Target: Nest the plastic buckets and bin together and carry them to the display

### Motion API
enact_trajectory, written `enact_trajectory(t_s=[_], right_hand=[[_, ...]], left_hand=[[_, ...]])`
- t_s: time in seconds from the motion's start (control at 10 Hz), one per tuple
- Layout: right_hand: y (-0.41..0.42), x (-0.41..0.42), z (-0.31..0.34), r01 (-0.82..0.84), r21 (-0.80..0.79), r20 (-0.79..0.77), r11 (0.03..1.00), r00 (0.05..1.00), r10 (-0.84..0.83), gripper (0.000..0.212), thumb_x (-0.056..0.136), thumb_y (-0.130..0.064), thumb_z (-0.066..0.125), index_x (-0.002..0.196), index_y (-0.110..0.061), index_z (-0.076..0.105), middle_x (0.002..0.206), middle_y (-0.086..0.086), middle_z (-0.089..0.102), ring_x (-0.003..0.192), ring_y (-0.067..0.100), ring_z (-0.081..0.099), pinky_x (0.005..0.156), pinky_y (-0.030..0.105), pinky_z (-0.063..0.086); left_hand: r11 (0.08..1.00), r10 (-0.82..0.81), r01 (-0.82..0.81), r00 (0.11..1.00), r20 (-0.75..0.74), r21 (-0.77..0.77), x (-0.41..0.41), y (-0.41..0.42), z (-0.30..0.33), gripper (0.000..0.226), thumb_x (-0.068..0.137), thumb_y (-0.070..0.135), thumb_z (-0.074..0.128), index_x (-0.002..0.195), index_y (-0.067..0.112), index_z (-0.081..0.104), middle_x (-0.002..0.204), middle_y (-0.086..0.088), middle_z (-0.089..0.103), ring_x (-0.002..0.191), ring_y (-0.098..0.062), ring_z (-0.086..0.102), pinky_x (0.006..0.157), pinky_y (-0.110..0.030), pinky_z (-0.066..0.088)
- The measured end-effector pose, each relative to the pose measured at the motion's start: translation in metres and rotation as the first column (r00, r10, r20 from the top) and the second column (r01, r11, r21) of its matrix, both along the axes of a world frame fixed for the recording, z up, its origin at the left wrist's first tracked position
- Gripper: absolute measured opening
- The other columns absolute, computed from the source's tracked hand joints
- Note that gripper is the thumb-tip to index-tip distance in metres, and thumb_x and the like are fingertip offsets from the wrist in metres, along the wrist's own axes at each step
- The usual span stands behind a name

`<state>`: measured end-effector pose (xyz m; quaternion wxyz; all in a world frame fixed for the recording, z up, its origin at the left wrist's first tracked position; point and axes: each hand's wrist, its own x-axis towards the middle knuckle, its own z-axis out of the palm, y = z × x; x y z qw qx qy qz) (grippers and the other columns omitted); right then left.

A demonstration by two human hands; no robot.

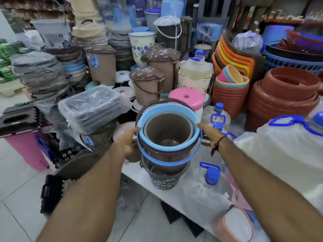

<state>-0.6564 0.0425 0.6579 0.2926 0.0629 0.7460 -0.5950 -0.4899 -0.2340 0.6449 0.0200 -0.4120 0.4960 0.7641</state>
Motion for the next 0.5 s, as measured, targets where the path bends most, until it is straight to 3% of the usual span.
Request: enact_trajectory(t_s=[0.1, 0.2, 0.3, 0.4, 0.5], right_hand=[[-0.013, -0.009, -0.035, -0.006, 0.067, 0.086, 0.998, 0.996, 0.0, 0.03, 0.085, -0.045, 0.072, 0.089, -0.015, 0.066, 0.087, 0.002, 0.067, 0.086, 0.018, 0.061, 0.093, 0.04, 0.051], [-0.028, -0.01, -0.085, -0.011, 0.142, 0.217, 0.99, 0.976, -0.02, 0.022, 0.091, -0.037, 0.066, 0.086, -0.016, 0.063, 0.097, 0.006, 0.065, 0.079, 0.016, 0.059, 0.075, 0.032, 0.05], [-0.033, -0.007, -0.118, 0.005, 0.209, 0.283, 0.978, 0.957, -0.065, 0.017, 0.094, -0.029, 0.064, 0.098, -0.013, 0.064, 0.105, 0.01, 0.063, 0.088, 0.02, 0.06, 0.076, 0.032, 0.049], [-0.042, -0.012, -0.145, 0.019, 0.307, 0.298, 0.952, 0.948, -0.115, 0.03, 0.092, -0.023, 0.066, 0.116, -0.005, 0.065, 0.11, 0.014, 0.068, 0.095, 0.025, 0.06, 0.08, 0.036, 0.048], [-0.05, -0.025, -0.143, 0.005, 0.373, 0.251, 0.928, 0.962, -0.106, 0.038, 0.091, -0.028, 0.067, 0.118, -0.002, 0.065, 0.119, 0.018, 0.069, 0.093, 0.025, 0.061, 0.077, 0.035, 0.046]], left_hand=[[0.995, -0.001, -0.01, 0.995, 0.102, 0.101, -0.013, -0.013, -0.034, 0.036, 0.082, 0.036, 0.071, 0.078, 0.001, 0.074, 0.073, -0.017, 0.072, 0.066, -0.033, 0.071, 0.061, -0.041, 0.059], [0.996, -0.077, 0.065, 0.97, 0.23, 0.058, -0.028, -0.027, -0.079, 0.033, 0.085, 0.037, 0.064, 0.095, 0.007, 0.069, 0.096, -0.011, 0.069, 0.081, -0.025, 0.065, 0.066, -0.036, 0.052], [0.986, -0.16, 0.166, 0.93, 0.332, 0.008, -0.035, -0.038, -0.111, 0.033, 0.088, 0.037, 0.061, 0.107, 0.011, 0.065, 0.106, -0.01, 0.066, 0.088, -0.023, 0.061, 0.08, -0.038, 0.049], [0.923, -0.352, 0.383, 0.831, 0.43, 0.016, -0.049, -0.06, -0.133, 0.035, 0.091, 0.037, 0.06, 0.116, 0.012, 0.062, 0.099, -0.01, 0.066, 0.088, -0.024, 0.062, 0.099, -0.044, 0.045], [0.865, -0.449, 0.502, 0.789, 0.419, -0.018, -0.065, -0.073, -0.136, 0.038, 0.092, 0.04, 0.059, 0.118, 0.013, 0.061, 0.101, -0.007, 0.067, 0.092, -0.023, 0.065, 0.101, -0.044, 0.046]])
